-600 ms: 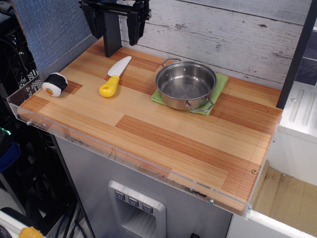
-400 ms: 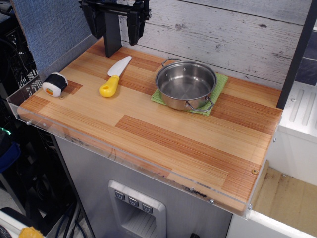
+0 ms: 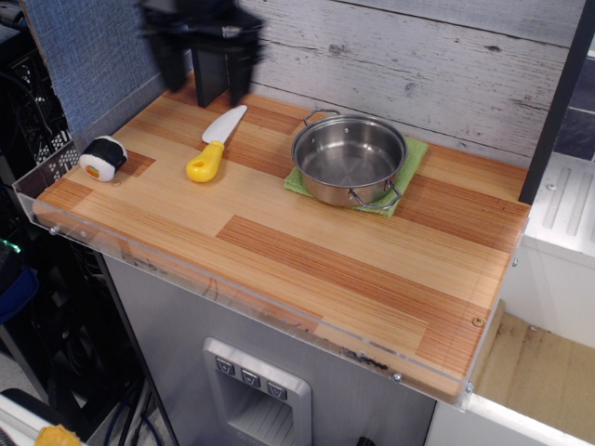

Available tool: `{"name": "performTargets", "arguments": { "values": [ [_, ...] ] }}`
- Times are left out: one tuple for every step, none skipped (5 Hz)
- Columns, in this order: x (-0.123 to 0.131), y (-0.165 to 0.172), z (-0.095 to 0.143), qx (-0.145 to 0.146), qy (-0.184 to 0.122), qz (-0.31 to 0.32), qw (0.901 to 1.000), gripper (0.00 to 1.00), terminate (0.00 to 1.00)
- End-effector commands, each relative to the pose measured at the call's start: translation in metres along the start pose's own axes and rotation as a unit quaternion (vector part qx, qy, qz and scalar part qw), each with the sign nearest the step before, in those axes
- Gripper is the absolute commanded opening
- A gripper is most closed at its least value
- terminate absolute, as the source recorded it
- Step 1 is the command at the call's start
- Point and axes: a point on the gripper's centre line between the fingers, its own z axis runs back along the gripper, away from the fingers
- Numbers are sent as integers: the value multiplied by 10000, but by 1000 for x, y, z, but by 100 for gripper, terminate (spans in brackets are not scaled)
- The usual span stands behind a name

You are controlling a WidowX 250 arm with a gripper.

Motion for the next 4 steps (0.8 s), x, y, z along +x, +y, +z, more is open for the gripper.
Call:
{"name": "performTargets", "arguments": {
  "values": [
    [-24,65,-1,136,-160,431,9988,100,0],
    [-35,88,-11,97,-200,498,9985,100,0],
    [-30,98,-24,209,-28,512,9985,100,0],
    [-17,98,-39,258,40,441,9987,100,0]
  ]
}}
